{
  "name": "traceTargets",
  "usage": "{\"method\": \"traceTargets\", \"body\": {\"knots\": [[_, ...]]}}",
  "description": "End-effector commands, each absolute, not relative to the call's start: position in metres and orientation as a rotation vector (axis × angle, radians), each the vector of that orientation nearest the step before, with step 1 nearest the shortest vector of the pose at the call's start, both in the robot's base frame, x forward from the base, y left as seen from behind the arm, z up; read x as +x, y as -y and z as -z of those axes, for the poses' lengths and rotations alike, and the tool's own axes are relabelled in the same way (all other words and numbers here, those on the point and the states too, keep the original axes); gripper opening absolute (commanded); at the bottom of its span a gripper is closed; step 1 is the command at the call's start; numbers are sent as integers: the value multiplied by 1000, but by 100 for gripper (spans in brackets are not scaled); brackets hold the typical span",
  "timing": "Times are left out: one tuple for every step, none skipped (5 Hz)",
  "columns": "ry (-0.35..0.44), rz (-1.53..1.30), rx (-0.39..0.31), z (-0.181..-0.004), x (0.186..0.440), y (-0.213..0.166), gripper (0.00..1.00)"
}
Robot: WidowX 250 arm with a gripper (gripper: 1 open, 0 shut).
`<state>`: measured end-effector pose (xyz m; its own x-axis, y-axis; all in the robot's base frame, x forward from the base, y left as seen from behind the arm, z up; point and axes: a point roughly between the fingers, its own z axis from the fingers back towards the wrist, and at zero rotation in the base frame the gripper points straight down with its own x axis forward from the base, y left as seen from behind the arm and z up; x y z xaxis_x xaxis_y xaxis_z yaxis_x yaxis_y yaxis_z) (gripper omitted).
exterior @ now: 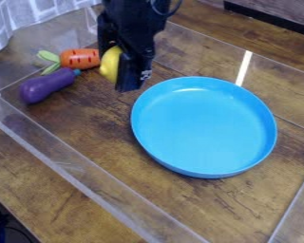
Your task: Put the lemon on the blue tray
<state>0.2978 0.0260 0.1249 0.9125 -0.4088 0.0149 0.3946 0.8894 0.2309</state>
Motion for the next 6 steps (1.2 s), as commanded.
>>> {"method": "traceTargets", "body": {"knots": [[174, 474, 245, -153, 308, -4, 0], [191, 522, 235, -154, 307, 18, 0], [195, 539, 231, -146, 305, 36, 0], [199, 529, 227, -137, 310, 43, 0], [215, 522, 212, -130, 317, 44, 0], [233, 509, 202, -120, 327, 43, 0]]}}
